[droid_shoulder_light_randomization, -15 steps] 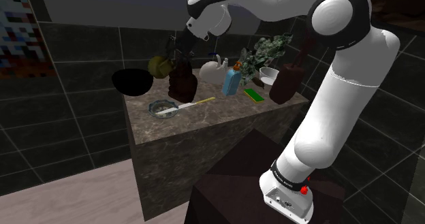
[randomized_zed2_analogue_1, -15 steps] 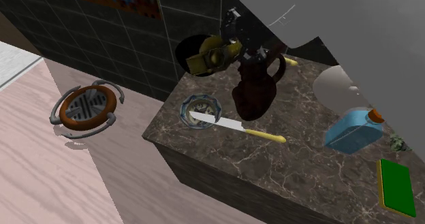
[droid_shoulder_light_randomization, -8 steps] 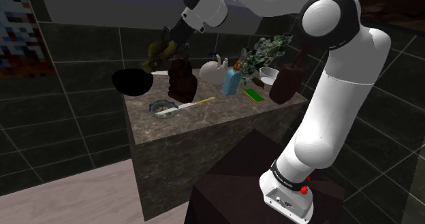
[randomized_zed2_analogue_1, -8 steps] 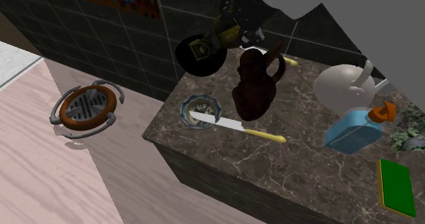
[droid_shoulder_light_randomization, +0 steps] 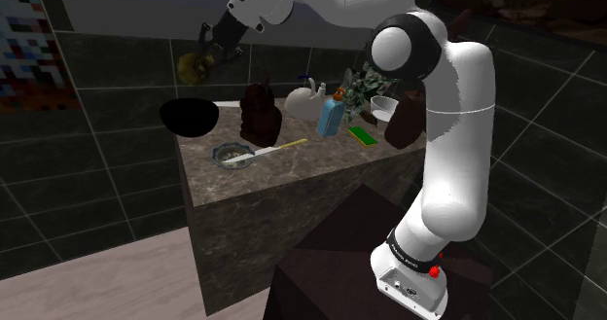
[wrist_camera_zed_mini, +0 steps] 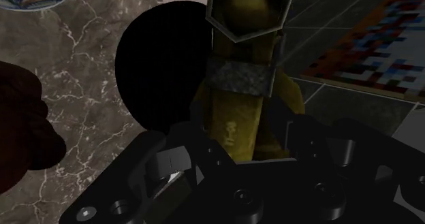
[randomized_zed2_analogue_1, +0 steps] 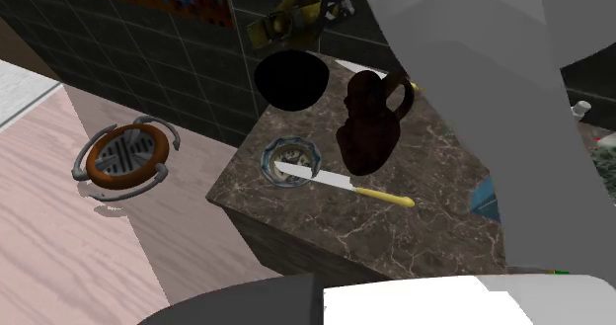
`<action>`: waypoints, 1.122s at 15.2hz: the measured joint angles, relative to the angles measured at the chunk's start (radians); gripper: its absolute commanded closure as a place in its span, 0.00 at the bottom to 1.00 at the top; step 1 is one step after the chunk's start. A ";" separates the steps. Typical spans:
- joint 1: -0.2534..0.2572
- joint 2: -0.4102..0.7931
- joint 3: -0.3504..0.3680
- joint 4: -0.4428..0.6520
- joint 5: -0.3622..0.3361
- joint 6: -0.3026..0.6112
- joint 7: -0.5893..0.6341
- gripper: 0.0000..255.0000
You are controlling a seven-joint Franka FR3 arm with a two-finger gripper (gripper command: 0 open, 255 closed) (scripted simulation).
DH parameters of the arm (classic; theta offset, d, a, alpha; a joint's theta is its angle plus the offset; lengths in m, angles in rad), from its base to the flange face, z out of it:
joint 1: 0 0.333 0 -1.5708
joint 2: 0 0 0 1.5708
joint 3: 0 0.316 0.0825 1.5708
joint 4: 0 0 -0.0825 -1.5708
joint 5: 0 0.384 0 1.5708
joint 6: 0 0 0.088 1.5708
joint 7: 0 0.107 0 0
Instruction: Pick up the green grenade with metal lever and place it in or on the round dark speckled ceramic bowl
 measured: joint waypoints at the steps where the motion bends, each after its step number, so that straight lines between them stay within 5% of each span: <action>1: 0.000 0.051 0.001 0.087 -0.008 -0.030 0.024 1.00; 3: 0.001 0.164 0.004 0.279 -0.024 -0.094 0.078 1.00; 5: 0.001 0.199 0.005 0.324 -0.026 -0.101 0.086 1.00; 17: 0.010 0.207 0.017 0.187 0.002 0.033 0.019 1.00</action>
